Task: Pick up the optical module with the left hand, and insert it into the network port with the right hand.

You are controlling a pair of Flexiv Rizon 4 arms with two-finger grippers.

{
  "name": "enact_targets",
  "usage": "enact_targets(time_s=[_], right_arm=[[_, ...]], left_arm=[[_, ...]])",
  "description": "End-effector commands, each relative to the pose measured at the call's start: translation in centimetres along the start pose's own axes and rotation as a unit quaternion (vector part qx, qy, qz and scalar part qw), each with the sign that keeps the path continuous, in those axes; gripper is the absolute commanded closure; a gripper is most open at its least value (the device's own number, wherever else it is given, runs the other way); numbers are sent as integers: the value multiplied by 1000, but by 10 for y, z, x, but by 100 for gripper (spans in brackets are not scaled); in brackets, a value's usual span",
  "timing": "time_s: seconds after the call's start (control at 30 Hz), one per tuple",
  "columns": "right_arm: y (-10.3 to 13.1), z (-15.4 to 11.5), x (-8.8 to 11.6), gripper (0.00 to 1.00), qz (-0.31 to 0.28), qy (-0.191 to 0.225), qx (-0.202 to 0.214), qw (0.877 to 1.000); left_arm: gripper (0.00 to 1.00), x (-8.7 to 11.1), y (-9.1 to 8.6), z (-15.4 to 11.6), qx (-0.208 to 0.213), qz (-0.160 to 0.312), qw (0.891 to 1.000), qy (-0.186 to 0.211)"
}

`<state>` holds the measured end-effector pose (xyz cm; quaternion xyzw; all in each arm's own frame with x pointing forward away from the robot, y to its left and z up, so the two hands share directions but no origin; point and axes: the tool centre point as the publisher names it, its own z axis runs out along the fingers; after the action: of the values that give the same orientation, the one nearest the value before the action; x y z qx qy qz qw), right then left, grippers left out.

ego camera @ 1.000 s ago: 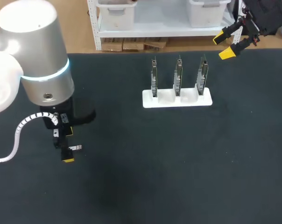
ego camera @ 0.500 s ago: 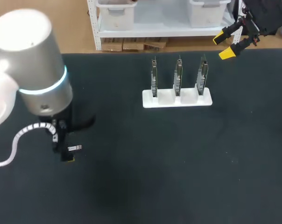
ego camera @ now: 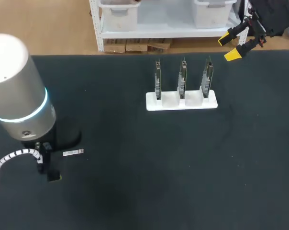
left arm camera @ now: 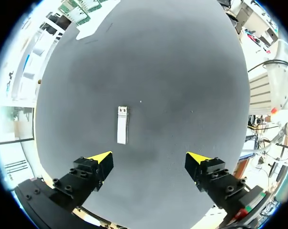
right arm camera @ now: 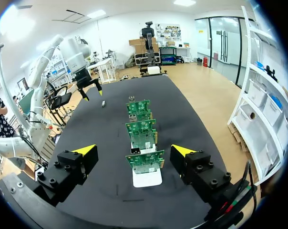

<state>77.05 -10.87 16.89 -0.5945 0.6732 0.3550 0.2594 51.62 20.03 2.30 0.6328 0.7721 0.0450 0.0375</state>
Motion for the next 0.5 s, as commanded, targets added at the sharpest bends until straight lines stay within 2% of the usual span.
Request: enact_targets(time_s=[0.03,0.1,0.33,0.5], right_arm=[[1,0,0,0,0,0,1,1000],[1,0,0,0,0,0,1,1000],[1,0,0,0,0,0,1,1000],[1,0,0,0,0,0,1,1000]], left_arm=[[0,-1,15,7,28,4,1000,-8],[0,-1,19,9,41,1,999,-6],[0,-2,24,12,48,4,999,-8],[0,-8,18,16,27,11,1000,-9]])
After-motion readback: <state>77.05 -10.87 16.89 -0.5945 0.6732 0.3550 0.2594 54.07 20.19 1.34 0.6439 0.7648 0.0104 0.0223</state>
